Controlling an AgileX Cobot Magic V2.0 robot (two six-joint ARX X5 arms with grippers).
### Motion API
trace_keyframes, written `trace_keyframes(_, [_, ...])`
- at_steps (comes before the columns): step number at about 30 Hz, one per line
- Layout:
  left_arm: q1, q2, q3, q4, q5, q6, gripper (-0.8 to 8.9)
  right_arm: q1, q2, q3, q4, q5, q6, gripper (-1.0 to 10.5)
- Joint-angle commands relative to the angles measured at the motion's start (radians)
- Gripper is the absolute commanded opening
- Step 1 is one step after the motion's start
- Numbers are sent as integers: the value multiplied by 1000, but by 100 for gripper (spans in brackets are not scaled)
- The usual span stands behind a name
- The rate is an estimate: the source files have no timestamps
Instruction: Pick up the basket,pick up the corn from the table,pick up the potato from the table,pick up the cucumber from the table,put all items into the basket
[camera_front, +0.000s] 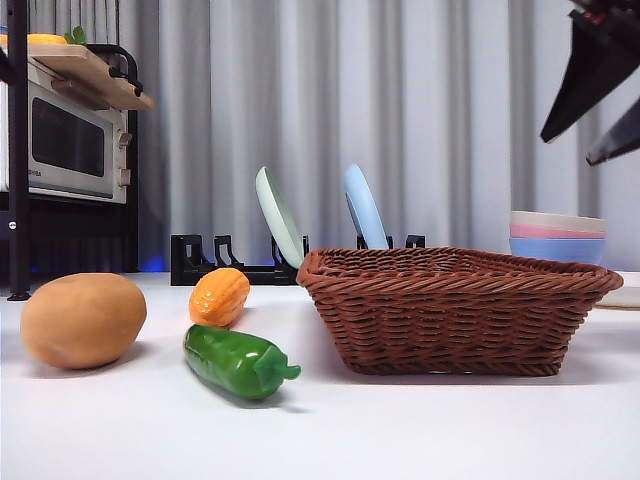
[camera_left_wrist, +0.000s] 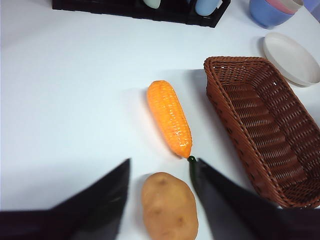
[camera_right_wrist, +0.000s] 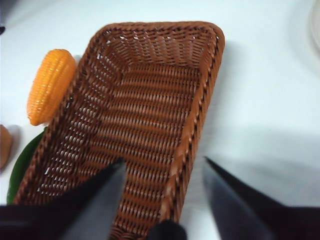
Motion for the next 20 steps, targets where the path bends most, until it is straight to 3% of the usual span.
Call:
trace_keyframes(1, [-5, 0, 1, 9, 3, -7, 355, 1, 50, 27, 6, 3, -10, 397])
trace_keyframes(20, [-35, 0, 1, -37, 2, -7, 355, 1, 546, 207, 5, -6, -9, 372])
